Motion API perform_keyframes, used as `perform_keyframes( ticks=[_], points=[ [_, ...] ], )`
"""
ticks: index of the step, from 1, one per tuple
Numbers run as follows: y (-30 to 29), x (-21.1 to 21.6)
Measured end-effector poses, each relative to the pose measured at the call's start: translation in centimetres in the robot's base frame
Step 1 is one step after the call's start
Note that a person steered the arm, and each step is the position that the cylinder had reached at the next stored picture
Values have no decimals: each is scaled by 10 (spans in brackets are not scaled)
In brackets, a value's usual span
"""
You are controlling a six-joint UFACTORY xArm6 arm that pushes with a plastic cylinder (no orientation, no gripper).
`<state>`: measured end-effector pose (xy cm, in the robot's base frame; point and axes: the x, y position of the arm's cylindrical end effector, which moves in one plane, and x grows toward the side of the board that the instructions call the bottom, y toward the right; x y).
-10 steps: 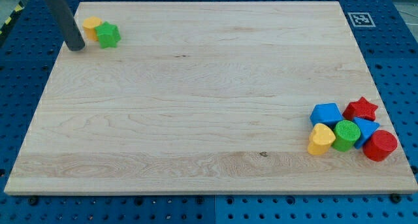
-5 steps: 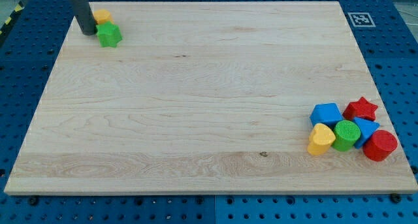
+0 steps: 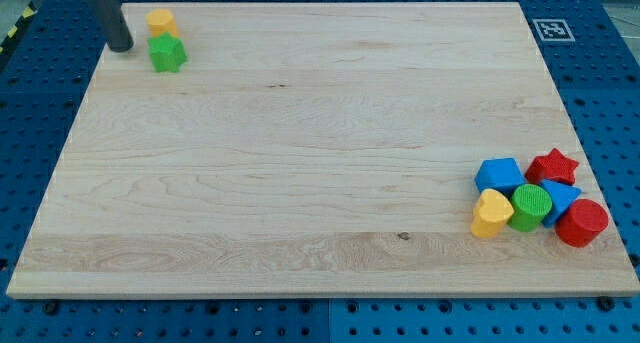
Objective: Move the green star into the yellow hexagon to the top left corner
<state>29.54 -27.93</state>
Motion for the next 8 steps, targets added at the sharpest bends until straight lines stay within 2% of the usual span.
perform_keyframes(
  ticks=[1,2,3,6,8],
  points=[
    [1,41],
    [45,68],
    [81,71],
    [76,1],
    [73,-14]
  ],
)
